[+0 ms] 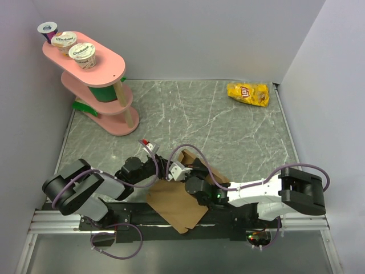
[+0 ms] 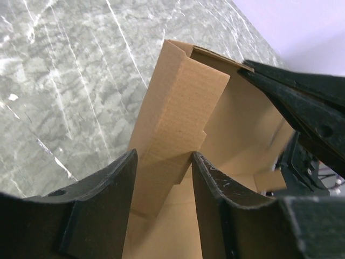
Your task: Fold the paper box
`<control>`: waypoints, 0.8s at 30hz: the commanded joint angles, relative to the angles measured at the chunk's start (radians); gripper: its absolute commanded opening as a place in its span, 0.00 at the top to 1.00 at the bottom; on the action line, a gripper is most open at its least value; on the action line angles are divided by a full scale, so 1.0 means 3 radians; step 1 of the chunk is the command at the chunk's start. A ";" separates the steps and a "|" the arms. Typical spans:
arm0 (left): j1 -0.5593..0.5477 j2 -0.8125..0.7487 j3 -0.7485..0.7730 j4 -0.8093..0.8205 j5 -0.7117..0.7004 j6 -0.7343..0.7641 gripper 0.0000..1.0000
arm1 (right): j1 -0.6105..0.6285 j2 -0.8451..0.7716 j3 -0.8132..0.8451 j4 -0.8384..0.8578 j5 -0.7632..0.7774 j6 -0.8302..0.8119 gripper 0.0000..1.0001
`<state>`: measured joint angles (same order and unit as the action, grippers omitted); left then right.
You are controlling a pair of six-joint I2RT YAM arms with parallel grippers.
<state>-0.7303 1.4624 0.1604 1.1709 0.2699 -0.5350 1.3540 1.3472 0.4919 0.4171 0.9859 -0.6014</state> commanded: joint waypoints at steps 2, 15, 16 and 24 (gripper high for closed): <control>-0.0035 0.0095 0.0166 0.0039 -0.0434 0.0147 0.51 | 0.0022 -0.0124 0.0135 -0.0005 -0.0121 0.0215 1.00; -0.0189 0.0351 0.0319 0.0075 -0.0802 0.0137 0.49 | 0.0027 -0.0114 0.0181 -0.0112 -0.0137 0.0343 1.00; -0.0209 0.0371 0.0324 0.0075 -0.0808 0.0127 0.49 | 0.0022 -0.0119 0.0181 -0.0117 -0.0142 0.0353 1.00; -0.0276 0.0479 0.0416 0.0044 -0.0981 0.0045 0.50 | 0.0027 -0.0093 0.0181 -0.0138 -0.0137 0.0414 1.00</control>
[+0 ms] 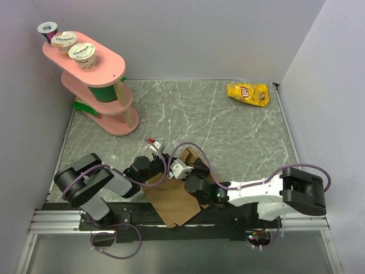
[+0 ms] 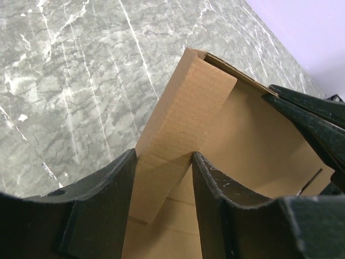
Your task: Fold the paper box
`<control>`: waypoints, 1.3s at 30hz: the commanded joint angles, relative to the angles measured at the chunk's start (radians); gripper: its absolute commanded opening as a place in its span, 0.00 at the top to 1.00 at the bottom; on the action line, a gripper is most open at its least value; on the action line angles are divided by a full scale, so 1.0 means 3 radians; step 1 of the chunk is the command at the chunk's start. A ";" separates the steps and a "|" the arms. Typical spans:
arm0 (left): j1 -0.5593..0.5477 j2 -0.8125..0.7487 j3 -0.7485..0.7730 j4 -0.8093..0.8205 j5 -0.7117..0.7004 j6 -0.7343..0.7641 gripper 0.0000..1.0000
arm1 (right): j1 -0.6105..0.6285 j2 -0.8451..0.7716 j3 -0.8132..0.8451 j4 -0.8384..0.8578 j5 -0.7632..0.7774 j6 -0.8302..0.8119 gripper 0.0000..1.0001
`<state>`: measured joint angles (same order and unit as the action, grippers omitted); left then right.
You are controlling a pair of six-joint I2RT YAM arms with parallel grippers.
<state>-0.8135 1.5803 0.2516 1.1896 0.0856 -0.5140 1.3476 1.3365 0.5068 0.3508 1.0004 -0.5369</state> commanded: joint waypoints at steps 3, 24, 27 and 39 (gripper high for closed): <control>0.0002 -0.0021 0.0061 -0.0013 -0.0322 0.0011 0.42 | 0.0044 -0.0098 0.0085 0.0089 -0.0175 0.0235 1.00; 0.0818 -0.2276 -0.0460 -0.1367 0.0599 0.0057 0.05 | -0.0253 -0.0308 -0.0211 0.0691 -0.0415 -0.0300 1.00; 0.1120 -0.2200 -0.0333 -0.1475 0.0752 0.0057 0.08 | -0.0375 -0.0216 -0.0293 0.1380 -0.0603 -0.1010 1.00; 0.1367 -0.1617 -0.0210 -0.0969 0.0814 -0.0143 0.15 | -0.0749 0.0647 -0.0033 0.2506 -0.1336 -0.2355 1.00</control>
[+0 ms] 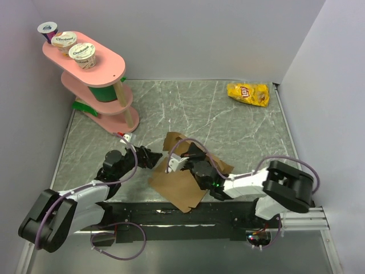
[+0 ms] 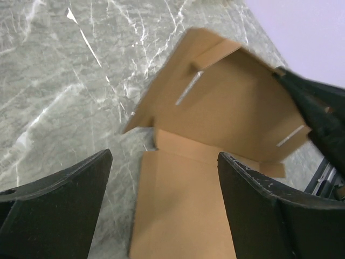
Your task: Fold the paper box
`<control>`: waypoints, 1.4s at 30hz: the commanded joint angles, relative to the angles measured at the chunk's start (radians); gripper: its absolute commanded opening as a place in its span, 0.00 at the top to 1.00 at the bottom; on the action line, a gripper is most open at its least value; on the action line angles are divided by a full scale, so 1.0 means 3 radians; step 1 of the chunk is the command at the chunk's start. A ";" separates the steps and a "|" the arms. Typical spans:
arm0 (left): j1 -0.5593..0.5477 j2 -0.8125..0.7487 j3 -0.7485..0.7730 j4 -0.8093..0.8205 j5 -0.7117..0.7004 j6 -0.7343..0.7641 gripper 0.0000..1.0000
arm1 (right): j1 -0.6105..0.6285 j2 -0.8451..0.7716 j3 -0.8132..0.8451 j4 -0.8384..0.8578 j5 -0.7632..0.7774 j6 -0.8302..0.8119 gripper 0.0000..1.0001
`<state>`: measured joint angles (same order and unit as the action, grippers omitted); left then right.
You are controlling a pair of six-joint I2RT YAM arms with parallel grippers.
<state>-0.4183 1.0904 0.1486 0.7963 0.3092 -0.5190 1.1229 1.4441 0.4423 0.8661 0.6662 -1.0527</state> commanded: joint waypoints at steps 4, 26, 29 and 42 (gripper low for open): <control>0.0182 0.0006 0.0190 0.0286 0.0130 -0.0116 0.16 | 0.0122 0.0581 0.0187 0.1270 -0.0191 -0.0919 1.00; 0.0960 0.0001 0.0098 0.1181 0.1265 -0.0464 0.20 | 0.0624 0.0545 -0.0145 0.1433 0.0059 -0.0919 1.00; 0.0960 0.0103 0.0190 0.1099 0.1473 -0.0367 0.22 | 0.0624 0.0637 -0.0130 0.1638 0.0060 -0.0996 1.00; 0.0949 0.0562 0.0394 0.0700 0.1929 0.0237 0.24 | 0.0527 0.0065 -0.0068 0.0687 -0.0140 -0.0347 1.00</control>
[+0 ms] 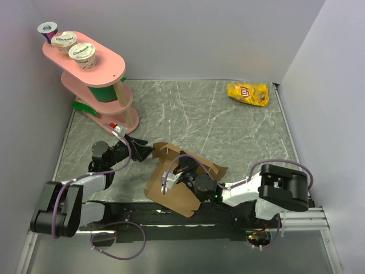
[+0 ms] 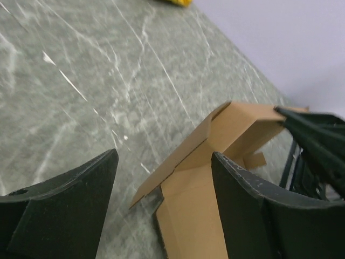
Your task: Fold the paper box
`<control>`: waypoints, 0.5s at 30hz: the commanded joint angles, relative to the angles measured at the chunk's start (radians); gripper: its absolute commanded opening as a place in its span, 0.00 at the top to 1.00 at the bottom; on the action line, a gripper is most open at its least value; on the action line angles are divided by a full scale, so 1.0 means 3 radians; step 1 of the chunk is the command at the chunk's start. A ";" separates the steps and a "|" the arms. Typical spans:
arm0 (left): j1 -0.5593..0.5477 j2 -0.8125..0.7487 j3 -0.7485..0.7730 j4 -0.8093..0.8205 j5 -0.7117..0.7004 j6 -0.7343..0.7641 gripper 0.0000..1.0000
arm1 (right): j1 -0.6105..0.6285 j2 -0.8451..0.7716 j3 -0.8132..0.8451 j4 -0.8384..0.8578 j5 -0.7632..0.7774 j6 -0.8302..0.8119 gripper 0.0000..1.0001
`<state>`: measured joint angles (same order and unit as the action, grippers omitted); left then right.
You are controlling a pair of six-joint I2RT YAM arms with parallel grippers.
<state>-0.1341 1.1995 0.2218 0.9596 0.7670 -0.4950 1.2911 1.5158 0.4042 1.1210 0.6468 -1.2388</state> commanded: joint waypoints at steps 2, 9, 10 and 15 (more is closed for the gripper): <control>-0.0028 0.0403 0.0181 0.0293 0.0414 0.0147 0.20 | -0.0039 -0.0200 0.0049 -0.0193 -0.0085 0.0299 1.00; -0.0427 0.0756 0.0595 -0.0013 0.0312 0.0422 0.26 | -0.0034 -0.0195 0.0044 -0.0183 -0.0116 0.0320 1.00; -0.0488 0.0787 0.0626 -0.0049 0.0272 0.0483 0.29 | -0.0044 -0.0190 0.0044 -0.0168 -0.0111 0.0305 1.00; -0.0673 0.0757 0.0677 -0.0365 0.0072 0.0622 0.51 | -0.0111 -0.0373 0.0064 -0.0325 -0.0146 0.0453 1.00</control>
<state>-0.3111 1.4410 0.4057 0.9058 0.8227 -0.3836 1.2739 1.4769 0.4042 1.0256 0.6228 -1.1580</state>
